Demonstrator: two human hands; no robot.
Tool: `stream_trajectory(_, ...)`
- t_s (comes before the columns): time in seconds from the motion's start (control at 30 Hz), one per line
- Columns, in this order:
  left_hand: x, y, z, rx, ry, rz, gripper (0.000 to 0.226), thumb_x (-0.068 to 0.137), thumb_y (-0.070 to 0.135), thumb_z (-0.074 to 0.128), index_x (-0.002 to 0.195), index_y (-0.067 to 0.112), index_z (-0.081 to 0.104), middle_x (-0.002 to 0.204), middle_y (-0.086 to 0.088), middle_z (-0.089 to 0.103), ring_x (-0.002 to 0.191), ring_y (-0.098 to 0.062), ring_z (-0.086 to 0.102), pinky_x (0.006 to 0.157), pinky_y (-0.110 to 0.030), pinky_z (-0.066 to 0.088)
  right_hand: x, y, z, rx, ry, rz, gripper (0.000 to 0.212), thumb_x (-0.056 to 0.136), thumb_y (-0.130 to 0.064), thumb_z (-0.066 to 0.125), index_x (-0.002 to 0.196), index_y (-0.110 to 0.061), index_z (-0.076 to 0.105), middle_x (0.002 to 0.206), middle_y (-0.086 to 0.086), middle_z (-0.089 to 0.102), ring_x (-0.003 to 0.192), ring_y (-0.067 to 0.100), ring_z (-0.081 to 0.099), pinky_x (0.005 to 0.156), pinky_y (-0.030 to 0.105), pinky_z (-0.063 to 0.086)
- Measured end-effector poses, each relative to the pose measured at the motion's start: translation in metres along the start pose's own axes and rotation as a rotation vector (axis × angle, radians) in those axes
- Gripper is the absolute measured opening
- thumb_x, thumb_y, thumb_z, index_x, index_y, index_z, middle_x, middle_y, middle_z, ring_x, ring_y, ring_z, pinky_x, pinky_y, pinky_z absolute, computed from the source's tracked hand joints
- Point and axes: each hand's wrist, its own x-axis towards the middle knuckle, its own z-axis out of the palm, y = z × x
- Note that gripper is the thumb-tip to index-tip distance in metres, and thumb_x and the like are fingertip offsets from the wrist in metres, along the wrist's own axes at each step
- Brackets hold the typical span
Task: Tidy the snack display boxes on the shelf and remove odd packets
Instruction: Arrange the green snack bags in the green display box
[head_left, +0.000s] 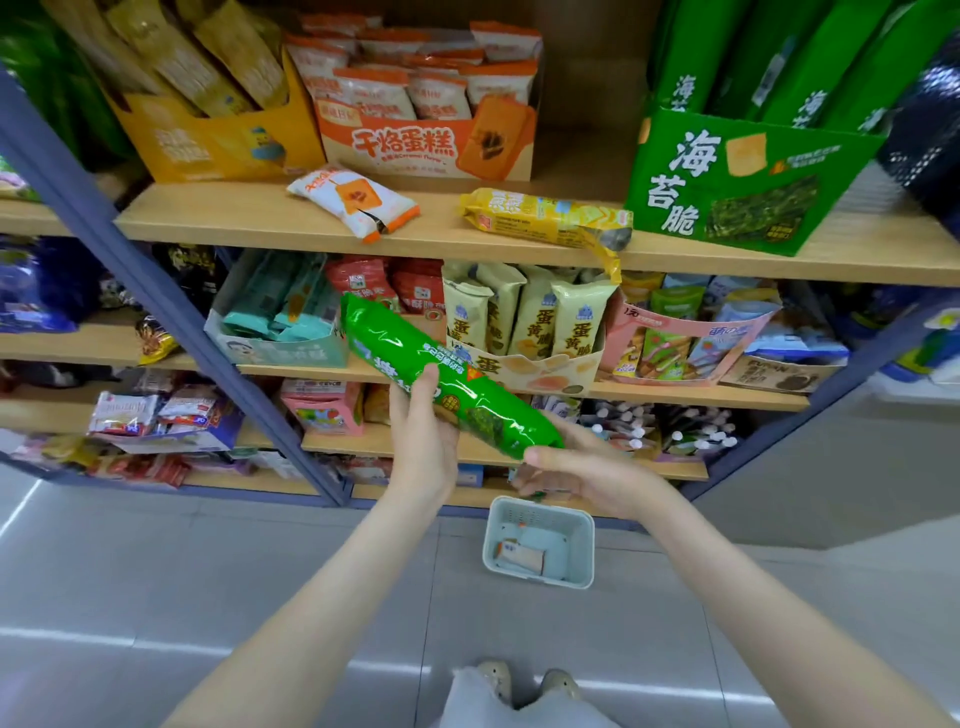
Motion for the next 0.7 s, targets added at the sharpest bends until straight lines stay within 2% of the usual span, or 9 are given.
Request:
stream_trajectory(0.07, -0.002, -0.001, -0.002, -0.061, 0.002, -0.035, 0.049, 0.096, 0.020, 0.053, 0.142, 0.010, 0.038, 0.134, -0.011, 0.056, 0.120, -0.028, 0.056, 0.100, -0.046, 0.046, -0.001, 0.000, -0.002, 0.025, 0.065, -0.125, 0.070, 0.063, -0.049, 0.084, 0.124, -0.031, 0.056, 0.113, -0.001, 0.065, 0.093, 0.018, 0.066, 0.084, 0.033, 0.056)
stream_trajectory(0.13, -0.007, -0.002, -0.002, -0.096, 0.015, -0.087, 0.049, 0.095, 0.022, 0.053, 0.142, 0.013, 0.039, 0.140, -0.013, 0.051, 0.127, -0.029, 0.052, 0.103, -0.050, 0.045, -0.004, -0.003, -0.001, -0.046, 0.157, -0.248, 0.070, 0.067, -0.060, 0.078, 0.130, -0.044, 0.052, 0.135, -0.008, 0.056, 0.109, 0.017, 0.063, 0.089, 0.034, 0.054)
stream_trajectory(0.17, -0.010, -0.002, -0.002, -0.108, 0.017, -0.112, 0.045, 0.096, 0.022, 0.051, 0.139, 0.014, 0.042, 0.138, -0.014, 0.051, 0.125, -0.029, 0.053, 0.100, -0.049, 0.048, -0.006, -0.004, -0.001, -0.112, 0.194, -0.303, 0.063, 0.074, -0.059, 0.073, 0.132, -0.049, 0.049, 0.141, -0.012, 0.051, 0.118, 0.015, 0.059, 0.092, 0.035, 0.053)
stream_trajectory(0.23, -0.014, -0.004, -0.001, -0.129, 0.008, -0.153, 0.035, 0.098, 0.024, 0.048, 0.132, 0.014, 0.046, 0.128, -0.014, 0.056, 0.116, -0.028, 0.057, 0.093, -0.044, 0.053, -0.009, -0.006, -0.001, -0.308, 0.260, -0.392, 0.047, 0.091, -0.039, 0.060, 0.134, -0.051, 0.046, 0.140, -0.023, 0.048, 0.129, 0.003, 0.048, 0.103, 0.030, 0.043)
stream_trajectory(0.33, -0.020, -0.008, -0.002, -0.141, 0.025, -0.209, 0.029, 0.100, 0.027, 0.047, 0.126, 0.014, 0.050, 0.118, -0.014, 0.060, 0.108, -0.026, 0.060, 0.090, -0.043, 0.054, -0.012, -0.007, -0.004, -0.556, 0.332, -0.478, 0.053, 0.098, -0.004, 0.046, 0.133, -0.043, 0.045, 0.129, -0.022, 0.050, 0.120, -0.018, 0.040, 0.102, 0.009, 0.029)
stream_trajectory(0.43, -0.021, -0.011, -0.002, -0.102, 0.047, -0.229, 0.031, 0.100, 0.029, 0.047, 0.128, 0.014, 0.050, 0.121, -0.015, 0.061, 0.109, -0.026, 0.063, 0.084, -0.039, 0.057, -0.011, -0.006, -0.010, -0.650, 0.353, -0.520, 0.047, 0.099, -0.004, 0.044, 0.133, -0.036, 0.047, 0.123, -0.011, 0.056, 0.116, -0.016, 0.044, 0.100, 0.007, 0.032)
stream_trajectory(0.53, -0.021, -0.013, 0.003, -0.082, 0.070, -0.250, 0.037, 0.101, 0.029, 0.047, 0.134, 0.012, 0.047, 0.127, -0.017, 0.061, 0.115, -0.027, 0.062, 0.081, -0.039, 0.057, -0.009, -0.006, -0.014, -0.647, 0.394, -0.511, 0.036, 0.099, -0.002, 0.045, 0.121, -0.028, 0.057, 0.109, -0.020, 0.055, 0.104, -0.017, 0.048, 0.089, 0.016, 0.039)
stream_trajectory(0.6, -0.022, -0.013, 0.007, -0.082, 0.096, -0.276, 0.036, 0.102, 0.029, 0.046, 0.133, 0.012, 0.047, 0.125, -0.017, 0.062, 0.113, -0.026, 0.062, 0.079, -0.038, 0.056, -0.009, -0.007, -0.015, -0.669, 0.395, -0.501, 0.028, 0.099, -0.004, 0.046, 0.119, -0.019, 0.060, 0.104, -0.018, 0.054, 0.097, -0.017, 0.049, 0.083, 0.015, 0.038)
stream_trajectory(0.7, -0.021, -0.018, 0.007, -0.099, 0.127, -0.289, 0.037, 0.102, 0.029, 0.046, 0.135, 0.012, 0.046, 0.126, -0.018, 0.061, 0.116, -0.028, 0.061, 0.084, -0.039, 0.055, -0.015, -0.012, -0.017, -0.747, 0.292, -0.476, 0.043, 0.097, -0.014, 0.054, 0.127, -0.042, 0.042, 0.120, -0.026, 0.046, 0.107, -0.017, 0.041, 0.090, -0.003, 0.029)
